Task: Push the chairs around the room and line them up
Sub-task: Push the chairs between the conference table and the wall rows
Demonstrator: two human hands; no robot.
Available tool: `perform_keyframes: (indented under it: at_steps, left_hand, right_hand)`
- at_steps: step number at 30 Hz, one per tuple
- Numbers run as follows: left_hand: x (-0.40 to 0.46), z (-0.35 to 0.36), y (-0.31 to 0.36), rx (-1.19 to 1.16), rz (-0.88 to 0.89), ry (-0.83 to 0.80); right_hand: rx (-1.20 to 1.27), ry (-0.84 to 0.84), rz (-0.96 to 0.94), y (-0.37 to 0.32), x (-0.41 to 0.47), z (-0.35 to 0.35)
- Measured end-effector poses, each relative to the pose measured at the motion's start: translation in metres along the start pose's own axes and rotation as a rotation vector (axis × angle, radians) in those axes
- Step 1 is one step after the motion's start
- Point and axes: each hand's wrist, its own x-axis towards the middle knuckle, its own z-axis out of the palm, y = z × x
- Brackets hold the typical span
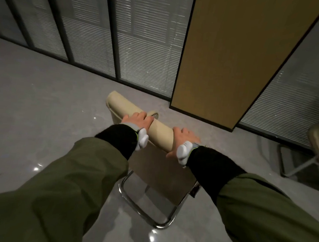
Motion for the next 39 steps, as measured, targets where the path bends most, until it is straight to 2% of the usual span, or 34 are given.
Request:
perform_keyframes:
  at_steps: [4,12,26,35,39]
  left_hand:
    - [0.021,0.001,-0.003,0.018,0.005,-0.053]
    - [0.054,-0.016,-0.001,0.121,0.075,-0.182]
    - [0.014,0.004,-0.008,0.020,0.034,-0.084]
    - [-0.049,0.028,-0.023,-0.006,-0.088,0.026]
    - [-0.076,0.029,-0.024,-0.038,-0.171,-0.006]
  right_hand:
    - [0.021,-0.061,-0.024,0.002,0.012,-0.002]
    - [0.106,-0.078,-0.041,0.010,0.019,-0.003]
    - [0.075,-0.093,-0.015,-0.010,-0.005,0.002]
    - [-0.048,-0.071,-0.075,-0.039,-0.025,0.004]
    - [-0.077,-0.122,-0.110,-0.053,-0.029,0.000]
